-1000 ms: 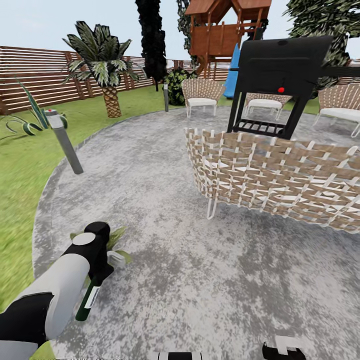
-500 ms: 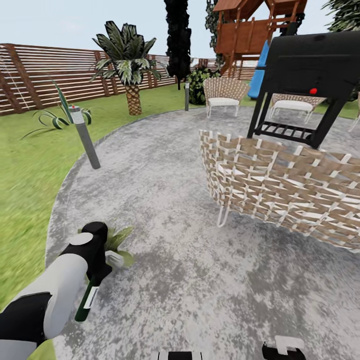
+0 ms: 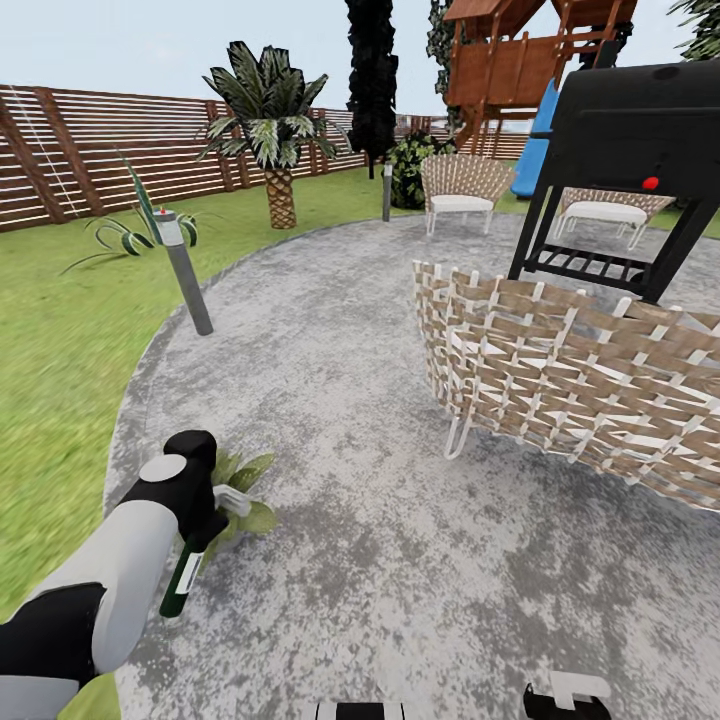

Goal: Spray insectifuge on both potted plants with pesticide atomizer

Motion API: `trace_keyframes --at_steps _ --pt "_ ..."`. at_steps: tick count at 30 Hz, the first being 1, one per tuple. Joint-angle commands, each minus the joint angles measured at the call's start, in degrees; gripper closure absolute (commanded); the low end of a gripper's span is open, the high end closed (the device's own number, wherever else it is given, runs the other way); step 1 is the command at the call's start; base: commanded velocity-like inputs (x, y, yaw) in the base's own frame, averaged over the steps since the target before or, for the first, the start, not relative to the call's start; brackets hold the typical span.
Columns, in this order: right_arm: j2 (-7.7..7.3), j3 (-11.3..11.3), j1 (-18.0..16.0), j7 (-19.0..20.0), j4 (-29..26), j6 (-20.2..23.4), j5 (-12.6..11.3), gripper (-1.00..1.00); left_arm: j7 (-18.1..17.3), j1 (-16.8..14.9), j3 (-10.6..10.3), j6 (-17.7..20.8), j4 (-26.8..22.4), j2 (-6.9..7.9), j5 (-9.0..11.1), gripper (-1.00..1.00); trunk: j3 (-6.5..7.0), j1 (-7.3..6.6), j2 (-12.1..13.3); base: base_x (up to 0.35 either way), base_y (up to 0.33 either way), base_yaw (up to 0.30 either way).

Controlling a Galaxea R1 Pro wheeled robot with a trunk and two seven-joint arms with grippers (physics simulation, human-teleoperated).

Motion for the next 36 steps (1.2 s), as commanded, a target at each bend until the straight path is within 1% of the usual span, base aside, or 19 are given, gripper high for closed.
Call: trace_keyframes --at_steps 1,9,15,21,27,36 --pt "0.08 -0.47 -0.04 -0.16 0.08 -0.19 0.62 -1.0 -0.53 -0.01 0.22 0.59 -0.09 -0.05 -0.6 1.0 -0.04 -0.01 -0.02 0.0 0.0 0.0" --pt "0.16 -0.55 -0.04 -0.17 0.08 -0.19 0.55 -1.0 -0.53 -0.01 0.23 0.6 -0.13 -0.04 -0.76 1.0 -0.04 -0.01 -0.02 0.009 -0.003 0.0" --pt "0.17 -0.55 -0.04 -0.17 0.08 -0.19 0.55 -1.0 -0.53 0.08 0.48 0.6 -0.13 0.02 -0.78 1.0 -0.04 -0.01 -0.02 0.202 -0.136 0.015" --pt "0.18 -0.55 -0.04 -0.24 0.08 -0.19 0.55 -1.0 -0.53 0.22 0.28 0.6 -0.1 -0.03 -0.9 1.0 -0.04 -0.01 -0.02 0.188 -0.141 0.24" --pt "0.2 -0.55 -0.04 -0.24 0.08 -0.19 0.55 -1.0 -0.53 0.35 0.29 0.54 -0.13 0.2 -1.05 1.0 -0.04 -0.01 -0.02 0.014 -0.012 0.276" --pt "0.22 -0.55 -0.04 -0.21 0.08 -0.19 0.55 -1.0 -0.53 0.53 0.15 0.53 -0.06 0.14 -1.05 1.0 -0.04 -0.01 -0.02 0.0 -0.017 0.277"
